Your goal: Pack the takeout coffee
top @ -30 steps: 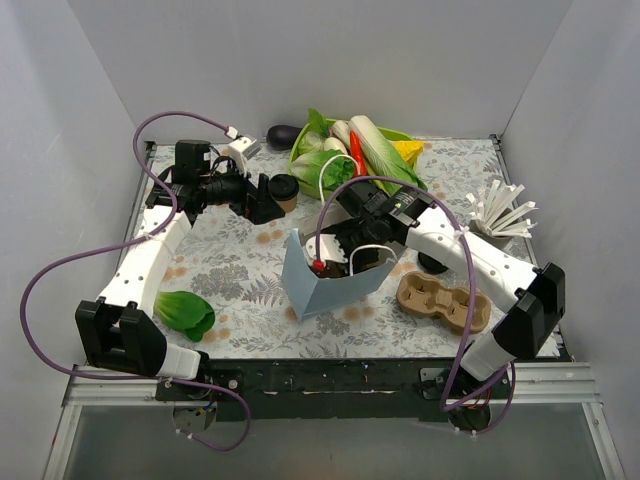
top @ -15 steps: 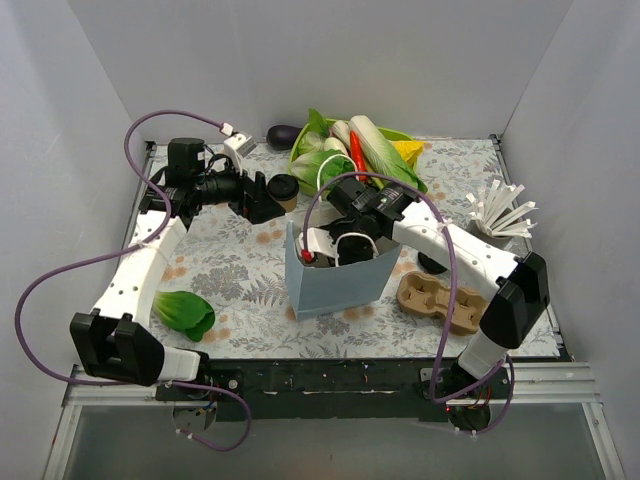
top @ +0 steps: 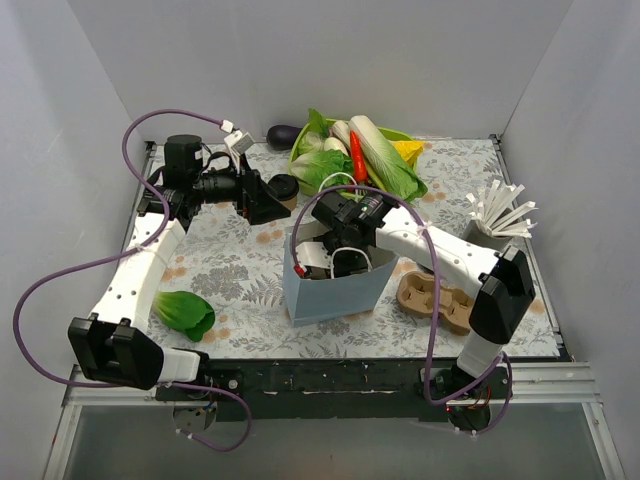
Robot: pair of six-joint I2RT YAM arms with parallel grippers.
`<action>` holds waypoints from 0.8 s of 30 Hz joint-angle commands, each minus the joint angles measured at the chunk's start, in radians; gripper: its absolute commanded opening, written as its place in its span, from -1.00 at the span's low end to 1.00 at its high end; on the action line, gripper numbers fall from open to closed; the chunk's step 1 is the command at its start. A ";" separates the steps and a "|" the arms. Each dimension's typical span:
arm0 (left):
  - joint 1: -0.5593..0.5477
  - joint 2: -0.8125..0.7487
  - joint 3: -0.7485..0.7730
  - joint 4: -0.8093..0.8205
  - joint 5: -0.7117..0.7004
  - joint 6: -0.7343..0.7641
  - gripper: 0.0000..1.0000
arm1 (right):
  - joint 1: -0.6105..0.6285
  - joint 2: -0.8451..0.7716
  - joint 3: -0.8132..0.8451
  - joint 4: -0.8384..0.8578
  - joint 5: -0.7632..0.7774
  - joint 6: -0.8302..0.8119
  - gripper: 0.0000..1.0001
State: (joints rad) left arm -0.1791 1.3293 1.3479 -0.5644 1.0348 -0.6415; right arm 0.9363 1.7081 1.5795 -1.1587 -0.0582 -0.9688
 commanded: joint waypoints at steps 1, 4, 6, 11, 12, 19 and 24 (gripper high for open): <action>-0.014 -0.002 0.019 -0.018 0.087 0.026 0.94 | -0.002 0.019 0.056 -0.016 -0.008 0.042 0.75; -0.025 0.010 0.007 -0.035 0.067 0.048 0.87 | -0.002 0.030 0.082 -0.009 -0.022 0.051 0.75; -0.031 0.019 -0.004 -0.043 0.059 0.062 0.77 | -0.002 0.042 0.100 -0.010 -0.023 0.050 0.75; -0.042 0.054 -0.026 -0.049 0.054 0.085 0.58 | -0.002 0.062 0.145 -0.019 -0.017 0.050 0.75; -0.043 0.060 -0.030 -0.049 0.041 0.086 0.54 | -0.002 0.067 0.151 -0.021 -0.015 0.048 0.75; -0.042 0.071 -0.058 -0.075 -0.013 0.143 0.44 | -0.002 0.062 0.238 -0.035 -0.005 0.051 0.75; -0.042 0.065 -0.070 -0.074 -0.033 0.146 0.43 | -0.002 0.032 0.272 -0.033 0.004 0.062 0.76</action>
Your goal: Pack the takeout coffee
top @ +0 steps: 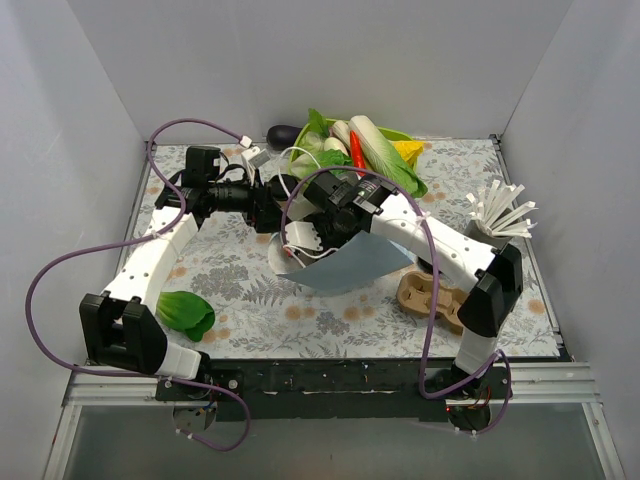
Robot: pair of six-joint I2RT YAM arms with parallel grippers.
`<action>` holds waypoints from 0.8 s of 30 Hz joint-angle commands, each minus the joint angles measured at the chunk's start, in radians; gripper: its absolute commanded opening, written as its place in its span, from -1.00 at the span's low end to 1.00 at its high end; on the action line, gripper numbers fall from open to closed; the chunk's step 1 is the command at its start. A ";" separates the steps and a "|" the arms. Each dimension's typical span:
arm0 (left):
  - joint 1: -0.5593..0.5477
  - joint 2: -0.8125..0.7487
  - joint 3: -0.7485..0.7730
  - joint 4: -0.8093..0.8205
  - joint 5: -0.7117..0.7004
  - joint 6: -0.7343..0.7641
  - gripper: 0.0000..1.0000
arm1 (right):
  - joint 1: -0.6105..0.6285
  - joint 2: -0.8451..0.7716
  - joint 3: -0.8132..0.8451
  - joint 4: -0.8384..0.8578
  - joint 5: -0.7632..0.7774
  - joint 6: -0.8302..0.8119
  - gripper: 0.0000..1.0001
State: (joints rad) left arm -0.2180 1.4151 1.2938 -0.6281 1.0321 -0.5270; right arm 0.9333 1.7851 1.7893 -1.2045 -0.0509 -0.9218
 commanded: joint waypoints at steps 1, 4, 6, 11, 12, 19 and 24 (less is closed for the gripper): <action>-0.001 -0.025 -0.016 -0.012 -0.032 0.033 0.43 | 0.001 -0.053 0.056 0.019 -0.009 0.015 0.76; 0.009 -0.034 0.012 0.001 -0.014 0.010 0.43 | 0.001 -0.105 -0.026 0.060 -0.053 0.017 0.77; 0.014 -0.036 0.044 0.028 0.014 -0.024 0.43 | 0.007 -0.130 -0.065 0.086 -0.067 0.006 0.77; 0.014 -0.024 0.113 0.053 0.088 -0.105 0.31 | 0.045 -0.136 -0.120 0.132 0.076 -0.077 0.75; 0.014 -0.022 0.122 0.047 0.092 -0.108 0.26 | 0.062 -0.130 -0.122 0.137 0.095 -0.097 0.74; 0.012 -0.041 0.105 0.002 0.114 -0.099 -0.05 | 0.081 -0.087 -0.036 0.120 0.060 -0.085 0.74; 0.014 -0.084 0.111 0.004 0.034 -0.100 0.37 | 0.084 -0.111 0.048 0.152 0.059 -0.061 0.72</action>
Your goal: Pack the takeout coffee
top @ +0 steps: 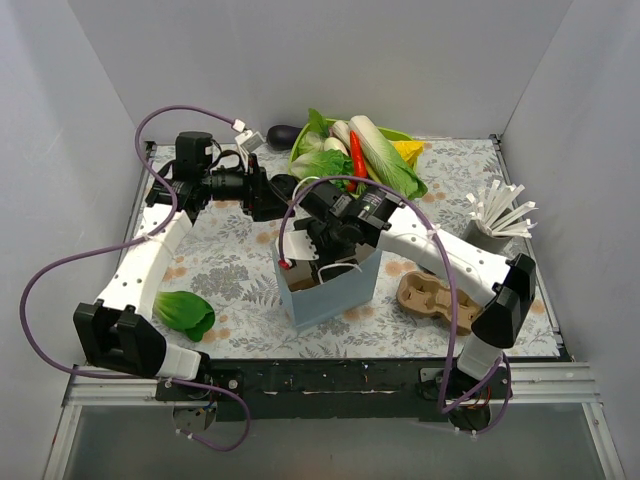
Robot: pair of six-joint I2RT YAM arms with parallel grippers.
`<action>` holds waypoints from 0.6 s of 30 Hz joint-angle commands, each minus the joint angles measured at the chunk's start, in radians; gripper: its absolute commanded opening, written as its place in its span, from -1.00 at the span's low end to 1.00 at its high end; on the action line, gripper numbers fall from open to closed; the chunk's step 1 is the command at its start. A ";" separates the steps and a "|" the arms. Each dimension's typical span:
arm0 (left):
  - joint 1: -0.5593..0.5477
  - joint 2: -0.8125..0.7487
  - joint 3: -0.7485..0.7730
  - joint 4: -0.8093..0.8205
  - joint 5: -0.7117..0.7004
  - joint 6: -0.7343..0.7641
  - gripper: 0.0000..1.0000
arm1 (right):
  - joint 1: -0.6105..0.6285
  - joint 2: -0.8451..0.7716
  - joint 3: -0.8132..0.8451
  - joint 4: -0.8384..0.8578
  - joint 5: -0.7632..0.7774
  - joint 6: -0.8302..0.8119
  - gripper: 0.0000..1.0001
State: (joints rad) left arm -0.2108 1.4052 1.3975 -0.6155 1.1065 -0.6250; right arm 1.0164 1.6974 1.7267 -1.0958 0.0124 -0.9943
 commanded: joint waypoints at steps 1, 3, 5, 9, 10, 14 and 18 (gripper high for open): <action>0.007 -0.081 0.014 -0.009 -0.051 -0.007 0.41 | -0.001 -0.025 0.132 0.040 -0.006 0.016 0.72; 0.007 -0.083 0.030 -0.012 -0.069 -0.015 0.51 | -0.001 -0.042 0.174 0.016 -0.066 0.017 0.72; 0.007 -0.084 0.032 -0.015 -0.076 -0.015 0.54 | -0.001 -0.065 0.169 0.025 -0.068 0.019 0.72; 0.004 -0.080 0.020 -0.055 -0.065 0.011 0.56 | -0.007 -0.146 0.084 0.102 -0.028 0.034 0.71; 0.002 -0.080 0.011 -0.059 -0.066 0.018 0.56 | -0.010 -0.156 0.065 0.135 -0.022 0.039 0.71; -0.006 -0.072 0.008 -0.105 -0.082 0.041 0.58 | -0.041 -0.166 0.092 0.192 0.012 0.101 0.66; -0.022 -0.068 -0.015 -0.119 -0.086 0.060 0.57 | -0.108 -0.173 0.135 0.240 -0.008 0.181 0.63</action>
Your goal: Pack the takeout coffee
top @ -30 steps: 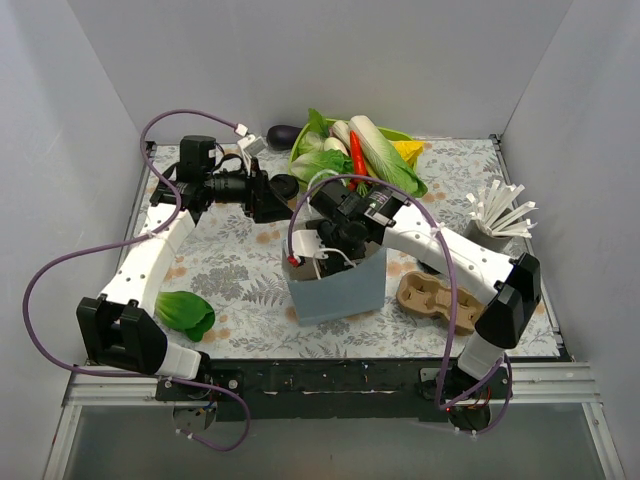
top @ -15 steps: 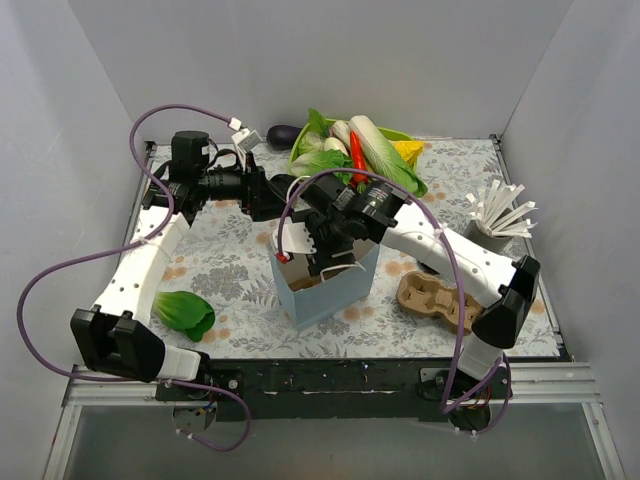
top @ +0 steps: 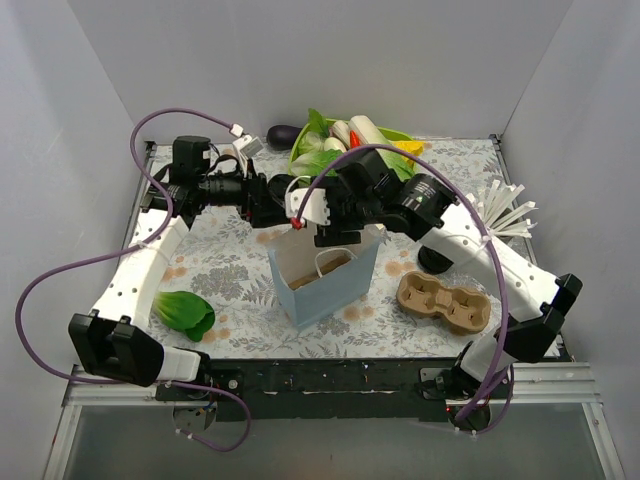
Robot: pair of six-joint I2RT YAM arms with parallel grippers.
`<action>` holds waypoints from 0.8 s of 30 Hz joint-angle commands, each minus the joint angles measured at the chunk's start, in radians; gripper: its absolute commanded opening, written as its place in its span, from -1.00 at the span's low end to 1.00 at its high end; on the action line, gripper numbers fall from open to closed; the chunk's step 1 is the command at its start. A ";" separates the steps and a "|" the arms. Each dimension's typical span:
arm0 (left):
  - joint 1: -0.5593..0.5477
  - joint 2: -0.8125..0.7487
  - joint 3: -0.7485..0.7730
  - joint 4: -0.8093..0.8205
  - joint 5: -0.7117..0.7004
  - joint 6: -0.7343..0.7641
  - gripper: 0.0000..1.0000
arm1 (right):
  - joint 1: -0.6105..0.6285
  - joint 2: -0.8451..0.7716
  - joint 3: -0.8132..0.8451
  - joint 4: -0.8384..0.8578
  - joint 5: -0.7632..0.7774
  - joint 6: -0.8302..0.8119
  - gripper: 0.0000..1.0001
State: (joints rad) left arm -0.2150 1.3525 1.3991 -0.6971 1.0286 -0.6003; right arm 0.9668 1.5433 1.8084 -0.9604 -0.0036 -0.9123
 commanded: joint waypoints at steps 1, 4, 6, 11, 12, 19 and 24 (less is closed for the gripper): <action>-0.026 -0.012 -0.017 -0.039 -0.006 0.039 0.56 | -0.069 -0.022 0.055 0.112 0.010 0.110 0.63; -0.044 0.010 -0.028 -0.053 -0.031 0.057 0.49 | -0.129 -0.035 0.072 0.149 0.010 0.168 0.62; -0.053 0.026 -0.031 -0.073 -0.044 0.082 0.35 | -0.173 -0.048 0.072 0.199 0.008 0.216 0.63; -0.075 0.069 -0.002 -0.104 -0.079 0.128 -0.08 | -0.240 -0.083 0.034 0.331 0.103 0.291 0.72; -0.078 0.071 0.008 -0.113 -0.082 0.138 -0.20 | -0.255 -0.091 0.023 0.360 0.119 0.308 0.72; -0.084 0.140 0.161 -0.338 -0.114 0.305 -0.86 | -0.350 -0.069 0.009 0.370 0.114 0.391 0.82; -0.084 0.074 0.228 -0.439 -0.246 0.423 -0.94 | -0.362 -0.057 -0.001 0.370 0.085 0.397 0.82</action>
State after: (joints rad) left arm -0.2924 1.5059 1.5551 -1.0119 0.8886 -0.3202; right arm 0.6060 1.4803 1.8229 -0.6380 0.1013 -0.5529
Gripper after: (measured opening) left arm 0.043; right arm 0.906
